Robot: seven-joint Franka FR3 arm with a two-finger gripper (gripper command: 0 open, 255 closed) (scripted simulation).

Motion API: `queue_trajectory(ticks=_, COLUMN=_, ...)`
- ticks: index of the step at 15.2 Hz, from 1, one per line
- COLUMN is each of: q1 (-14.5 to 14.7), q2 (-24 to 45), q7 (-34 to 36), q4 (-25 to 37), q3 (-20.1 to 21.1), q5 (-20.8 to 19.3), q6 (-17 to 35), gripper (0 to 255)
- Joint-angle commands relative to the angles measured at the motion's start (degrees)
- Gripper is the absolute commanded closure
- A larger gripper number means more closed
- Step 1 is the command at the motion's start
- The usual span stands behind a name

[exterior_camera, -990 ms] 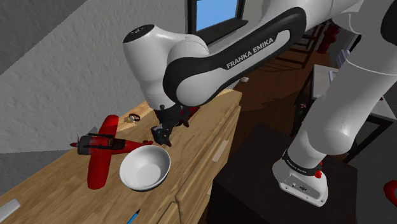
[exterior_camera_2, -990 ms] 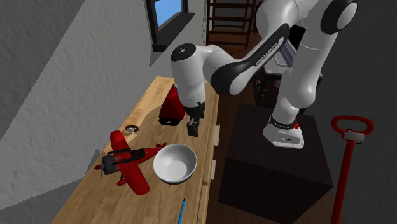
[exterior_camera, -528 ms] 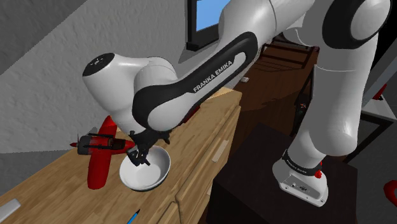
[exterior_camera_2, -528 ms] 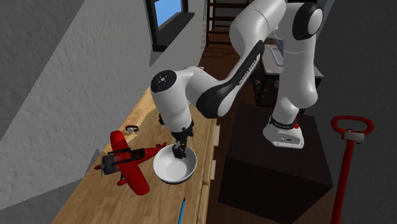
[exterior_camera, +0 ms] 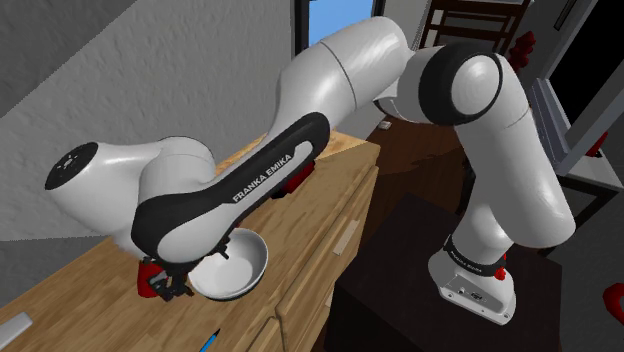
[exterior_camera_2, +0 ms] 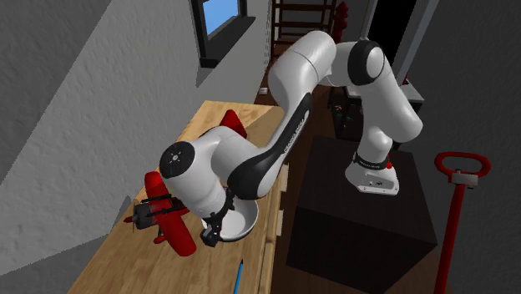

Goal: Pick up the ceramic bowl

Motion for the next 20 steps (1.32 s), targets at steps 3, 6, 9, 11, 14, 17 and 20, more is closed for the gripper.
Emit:
queue_trajectory(ticks=3, q1=3.9, q2=6.8, q7=0.5, q4=8.8, q3=-1.8, q5=-1.9, q6=-2.2, gripper=0)
queue_trajectory(ticks=6, q1=3.9, q2=7.8, q7=0.8, q4=8.0, q3=-2.1, q5=-2.4, q6=-0.7, gripper=0)
queue_trajectory(ticks=9, q1=4.0, q2=8.9, q7=1.2, q4=7.5, q3=-2.5, q5=-2.9, q6=0.8, gripper=0)
queue_trajectory(ticks=11, q1=4.1, q2=9.1, q7=1.2, q4=7.4, q3=-2.5, q5=-2.9, q6=1.1, gripper=0)
queue_trajectory(ticks=14, q1=4.0, q2=9.0, q7=1.3, q4=7.3, q3=-2.5, q5=-2.9, q6=1.2, gripper=255)
queue_trajectory(ticks=17, q1=4.0, q2=9.0, q7=1.3, q4=7.3, q3=-2.5, q5=-2.9, q6=1.2, gripper=255)
queue_trajectory(ticks=20, q1=4.0, q2=9.0, q7=1.3, q4=7.3, q3=-2.5, q5=-2.9, q6=1.2, gripper=255)
